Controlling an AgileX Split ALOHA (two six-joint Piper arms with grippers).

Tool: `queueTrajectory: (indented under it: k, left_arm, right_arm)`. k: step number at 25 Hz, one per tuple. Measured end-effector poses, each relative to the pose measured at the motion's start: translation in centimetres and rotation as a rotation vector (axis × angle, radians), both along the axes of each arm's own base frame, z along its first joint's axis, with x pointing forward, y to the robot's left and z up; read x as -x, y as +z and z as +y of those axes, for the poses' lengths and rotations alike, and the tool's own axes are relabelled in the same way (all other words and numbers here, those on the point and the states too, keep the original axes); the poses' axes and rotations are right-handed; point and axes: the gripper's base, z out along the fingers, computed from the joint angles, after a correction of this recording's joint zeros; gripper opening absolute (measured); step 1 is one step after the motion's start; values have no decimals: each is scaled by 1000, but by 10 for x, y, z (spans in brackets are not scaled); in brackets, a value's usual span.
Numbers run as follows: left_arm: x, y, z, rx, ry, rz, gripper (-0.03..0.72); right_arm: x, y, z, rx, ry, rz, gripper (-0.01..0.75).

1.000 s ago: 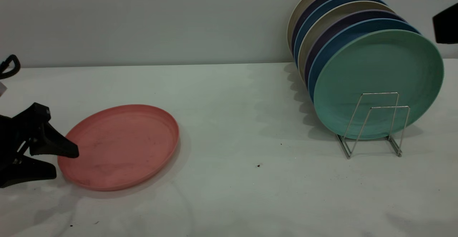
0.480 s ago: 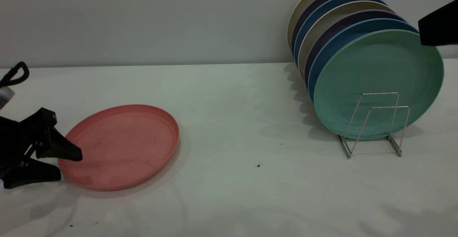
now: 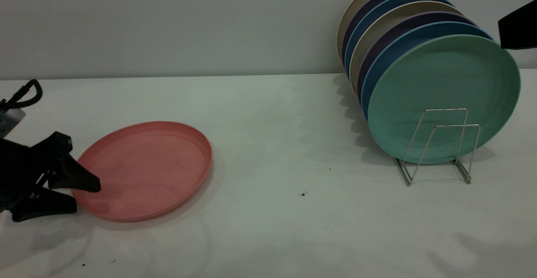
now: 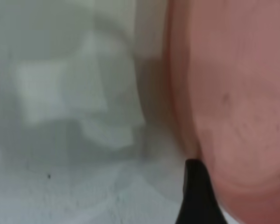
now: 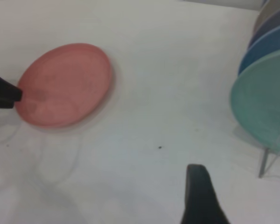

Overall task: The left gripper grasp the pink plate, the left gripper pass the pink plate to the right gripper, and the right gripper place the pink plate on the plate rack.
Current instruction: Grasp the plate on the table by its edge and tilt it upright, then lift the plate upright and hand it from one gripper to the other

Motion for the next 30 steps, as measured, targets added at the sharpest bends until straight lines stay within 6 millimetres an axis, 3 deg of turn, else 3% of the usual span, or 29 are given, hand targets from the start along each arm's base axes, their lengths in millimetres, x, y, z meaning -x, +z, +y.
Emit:
queueTrajectory:
  k: [5, 9, 11, 15, 16, 22, 30]
  left_arm:
    - [-1, -17, -2, 35, -1, 37, 467]
    - [-5, -17, -1, 44, -5, 22, 400]
    - [-8, -16, -2, 55, -8, 9, 319]
    - [-13, -12, -4, 87, -12, -19, 68]
    - [-13, -11, -4, 95, -20, -26, 42]
    - [-16, -2, -11, 175, -61, -89, 17]
    - [-26, 42, -21, 203, -132, -251, 17]
  right_arm:
    - [-1, 0, -2, 12, -22, -7, 484]
    - [-1, 0, -2, 9, -26, -8, 484]
    - [-2, 0, -2, 8, -27, -8, 484]
    - [-2, 0, -2, 2, -32, -8, 484]
    - [-2, 1, -2, -3, -36, -8, 484]
    - [-1, 1, 0, -22, -15, -1, 484]
    - [-12, -15, 4, -88, -9, 79, 484]
